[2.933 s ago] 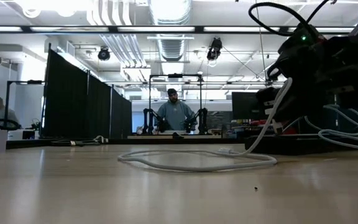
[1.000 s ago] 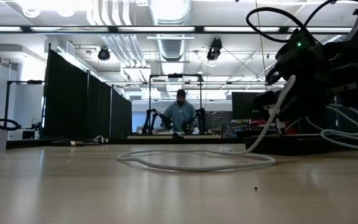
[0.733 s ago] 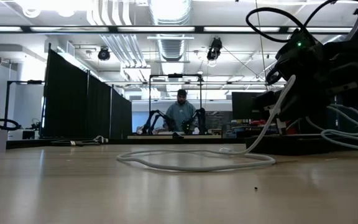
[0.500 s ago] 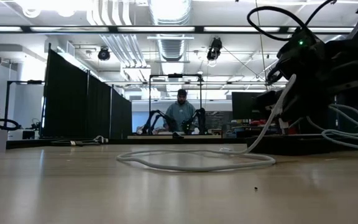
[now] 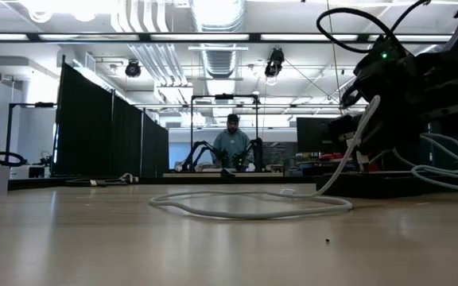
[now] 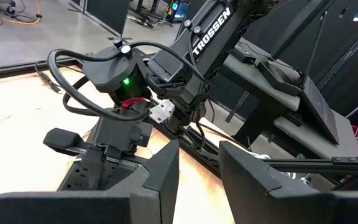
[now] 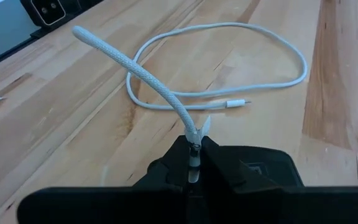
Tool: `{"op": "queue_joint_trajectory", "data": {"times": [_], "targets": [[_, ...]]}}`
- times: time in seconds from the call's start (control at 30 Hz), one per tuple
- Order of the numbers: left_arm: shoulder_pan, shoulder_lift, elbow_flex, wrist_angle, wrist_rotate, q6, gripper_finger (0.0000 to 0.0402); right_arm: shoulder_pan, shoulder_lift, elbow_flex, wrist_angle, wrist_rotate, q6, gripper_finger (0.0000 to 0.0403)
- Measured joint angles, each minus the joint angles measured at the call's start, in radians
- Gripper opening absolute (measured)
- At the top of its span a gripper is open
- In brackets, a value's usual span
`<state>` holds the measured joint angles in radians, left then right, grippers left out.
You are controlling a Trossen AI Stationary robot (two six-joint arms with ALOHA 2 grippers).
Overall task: Plug in charger cables
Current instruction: Insert the top left white charger cable into the black outlet extension
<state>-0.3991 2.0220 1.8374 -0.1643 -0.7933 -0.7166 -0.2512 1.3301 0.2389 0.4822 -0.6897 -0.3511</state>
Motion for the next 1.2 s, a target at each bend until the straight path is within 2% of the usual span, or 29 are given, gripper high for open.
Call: {"op": "queue_joint_trajectory", "data": {"times": [0.7,0.97,1.2], "targets": [[0.002,0.0,0.0,-0.009,0.0,0.0,0.0101,0.002,0.063,-0.008,0.006,-0.004,-0.016,0.0012],[0.001,0.0,0.0,-0.02,0.0,0.0,0.0091,0.003,0.059,-0.009,-0.069,0.046,0.005,0.0012],[0.0,-0.011,0.0,-0.053,0.02,0.0,0.0082,0.003,0.053,-0.011,-0.052,0.081,0.077,0.0012]]}}
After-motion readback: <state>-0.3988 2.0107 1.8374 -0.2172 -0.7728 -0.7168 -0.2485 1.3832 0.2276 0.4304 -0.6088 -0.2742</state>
